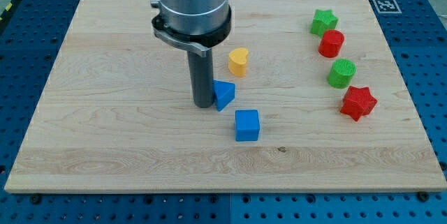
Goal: Move the yellow hexagon to the top of yellow heart
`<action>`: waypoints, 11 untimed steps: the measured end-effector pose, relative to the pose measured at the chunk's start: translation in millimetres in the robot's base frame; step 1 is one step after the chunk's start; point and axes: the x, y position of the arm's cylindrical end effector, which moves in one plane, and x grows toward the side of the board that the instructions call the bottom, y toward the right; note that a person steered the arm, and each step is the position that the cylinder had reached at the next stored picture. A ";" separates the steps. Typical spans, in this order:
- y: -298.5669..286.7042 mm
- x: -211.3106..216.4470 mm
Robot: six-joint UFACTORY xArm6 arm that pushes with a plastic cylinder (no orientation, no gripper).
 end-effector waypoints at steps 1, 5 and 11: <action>16.6 0.0; -37.2 -54.9; -42.8 -229.8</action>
